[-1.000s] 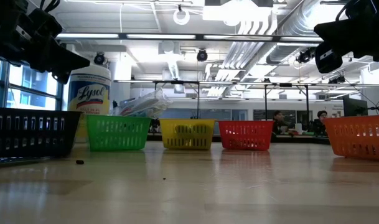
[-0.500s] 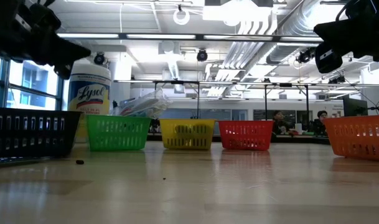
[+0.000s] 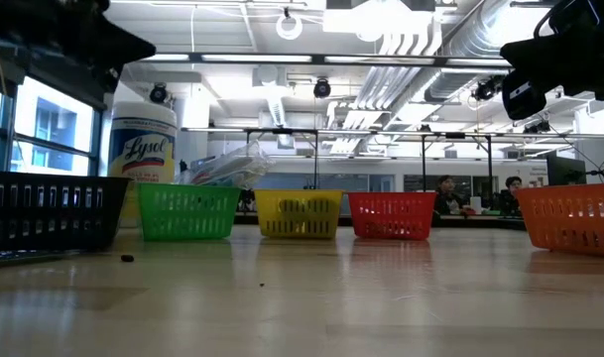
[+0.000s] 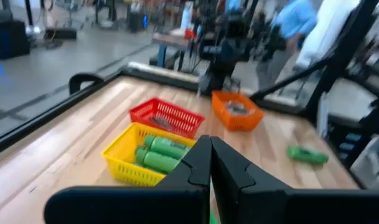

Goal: Pick & Place Travel size toiletries
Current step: Put the black comb into the red bin

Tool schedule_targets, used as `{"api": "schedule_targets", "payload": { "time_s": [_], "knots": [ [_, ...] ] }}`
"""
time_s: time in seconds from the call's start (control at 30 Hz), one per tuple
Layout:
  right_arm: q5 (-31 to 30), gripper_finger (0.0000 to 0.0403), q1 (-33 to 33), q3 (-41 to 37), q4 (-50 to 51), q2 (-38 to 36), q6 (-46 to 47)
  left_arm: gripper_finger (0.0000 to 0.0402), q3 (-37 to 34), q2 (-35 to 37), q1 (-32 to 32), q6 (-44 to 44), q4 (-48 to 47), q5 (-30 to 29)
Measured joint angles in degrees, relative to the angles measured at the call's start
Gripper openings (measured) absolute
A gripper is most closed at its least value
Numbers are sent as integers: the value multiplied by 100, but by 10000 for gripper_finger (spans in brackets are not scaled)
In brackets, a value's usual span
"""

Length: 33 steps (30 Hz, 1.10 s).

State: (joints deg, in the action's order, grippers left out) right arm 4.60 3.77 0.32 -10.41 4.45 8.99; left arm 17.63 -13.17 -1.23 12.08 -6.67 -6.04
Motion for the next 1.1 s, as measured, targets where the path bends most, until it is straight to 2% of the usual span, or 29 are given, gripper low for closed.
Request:
{"api": "schedule_targets", "payload": {
  "time_s": [0.17,0.33,0.4,0.6,0.77,1.1],
  "knots": [
    [2,2,0,0,2,0,-9,0,924,-1235,461,-126,-597,-639],
    [6,2,0,0,35,0,-18,0,2004,-2476,981,590,-2033,-2308],
    [48,2,0,0,51,0,-1,0,2412,-2942,1219,904,-2533,-2574],
    [447,2,0,0,83,0,17,0,3524,-4248,2165,1548,-3302,-2555],
    [601,2,0,0,83,0,2,0,4159,-5185,2911,2409,-3750,-2454],
    [614,2,0,0,79,0,0,0,4334,-6606,4053,3906,-3095,-1634]
  ]
}}
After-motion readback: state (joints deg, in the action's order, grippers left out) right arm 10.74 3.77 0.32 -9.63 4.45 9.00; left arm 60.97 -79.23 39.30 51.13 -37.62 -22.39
